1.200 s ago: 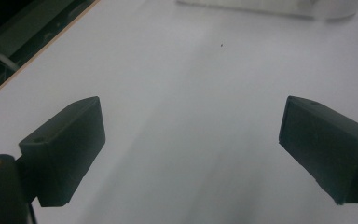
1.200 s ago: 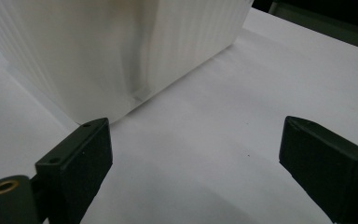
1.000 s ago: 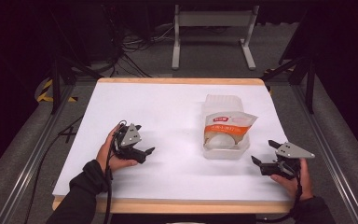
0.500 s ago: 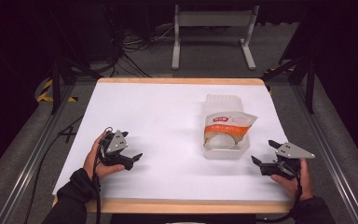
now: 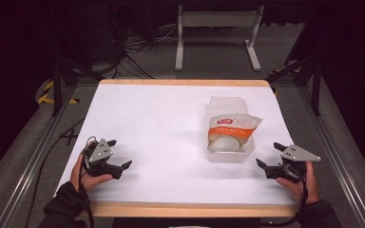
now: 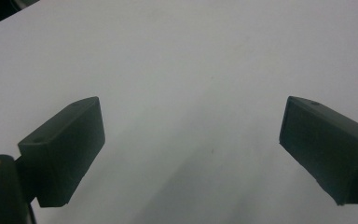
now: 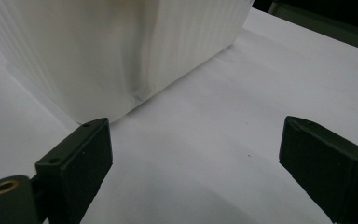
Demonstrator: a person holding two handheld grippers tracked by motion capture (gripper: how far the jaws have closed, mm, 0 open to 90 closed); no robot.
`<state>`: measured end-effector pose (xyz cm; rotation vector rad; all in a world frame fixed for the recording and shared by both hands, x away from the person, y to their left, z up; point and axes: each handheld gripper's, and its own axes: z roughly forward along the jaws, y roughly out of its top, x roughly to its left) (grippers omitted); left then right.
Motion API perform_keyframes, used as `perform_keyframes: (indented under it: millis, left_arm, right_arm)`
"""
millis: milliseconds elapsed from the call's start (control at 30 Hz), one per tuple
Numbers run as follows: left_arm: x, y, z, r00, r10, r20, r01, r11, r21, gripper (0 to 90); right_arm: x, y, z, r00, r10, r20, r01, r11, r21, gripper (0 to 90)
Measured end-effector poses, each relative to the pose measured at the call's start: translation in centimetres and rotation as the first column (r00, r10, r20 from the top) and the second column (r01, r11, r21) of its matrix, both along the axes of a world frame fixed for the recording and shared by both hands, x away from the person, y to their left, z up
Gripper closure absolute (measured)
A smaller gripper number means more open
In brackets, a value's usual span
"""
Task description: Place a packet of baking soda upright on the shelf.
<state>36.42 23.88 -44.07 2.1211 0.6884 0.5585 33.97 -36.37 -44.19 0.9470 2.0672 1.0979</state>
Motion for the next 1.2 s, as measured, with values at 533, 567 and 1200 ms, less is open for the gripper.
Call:
perform_keyframes:
  millis: [533, 567, 1200]
  left_arm:
    - [-1.3, 4.1, 0.1, 0.9971, 0.075, -0.011, -0.075, 0.991, -0.111, 6.7]
    - [-1.3, 4.3, 0.1, 0.997, 0.076, -0.014, -0.077, 0.99, -0.118, 6.6]
    - [-1.3, 5.1, 0.1, 0.996, 0.088, -0.012, -0.089, 0.9815, -0.169, 6.5]
  right_arm:
    - [0.0, -0.1, 0.0, 1.0, -0.001, 0.002, 0.001, 1.0, 0.006, 10.2]
    - [0.0, -0.1, 0.0, 1.0, 0.0, 0.002, 0.0, 1.0, 0.01, 10.2]
    - [-0.2, 0.0, 0.0, 0.9998, 0.009, 0.017, -0.009, 1.0, -0.001, 10.1]
